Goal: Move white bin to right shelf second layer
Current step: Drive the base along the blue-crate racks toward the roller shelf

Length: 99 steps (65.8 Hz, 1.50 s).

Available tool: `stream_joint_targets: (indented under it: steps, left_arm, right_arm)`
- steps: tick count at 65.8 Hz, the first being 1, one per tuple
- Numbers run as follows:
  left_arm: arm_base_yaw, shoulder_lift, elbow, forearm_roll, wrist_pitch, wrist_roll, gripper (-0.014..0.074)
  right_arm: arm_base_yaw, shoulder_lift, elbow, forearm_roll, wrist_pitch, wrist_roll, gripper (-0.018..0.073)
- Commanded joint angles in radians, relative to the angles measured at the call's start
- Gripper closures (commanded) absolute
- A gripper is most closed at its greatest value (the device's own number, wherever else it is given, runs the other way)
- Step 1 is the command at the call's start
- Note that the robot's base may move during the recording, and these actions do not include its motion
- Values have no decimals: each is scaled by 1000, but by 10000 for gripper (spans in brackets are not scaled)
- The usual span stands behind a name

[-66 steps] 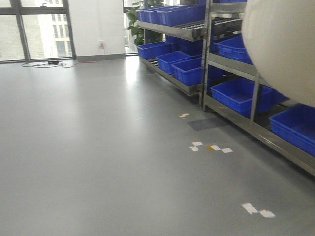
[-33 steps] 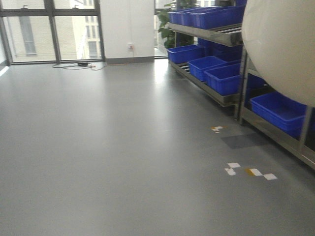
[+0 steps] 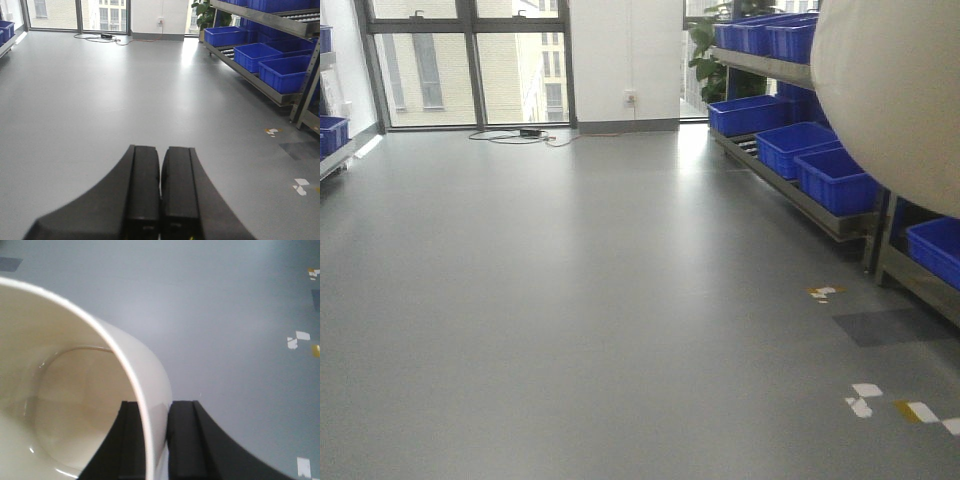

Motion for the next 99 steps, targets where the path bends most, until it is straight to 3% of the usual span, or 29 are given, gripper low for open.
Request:
stream_joint_targets:
  steps: [1,99]
  left_arm:
    - [-3,-21,27,-2,-89,-10,512]
    - [-3,-21,27,-2,-89,-10,512]
  right_arm:
    - [-1,-1,-29,-6,-86,-1,503]
    - [-1,-1,-29,-6,-86,-1,503]
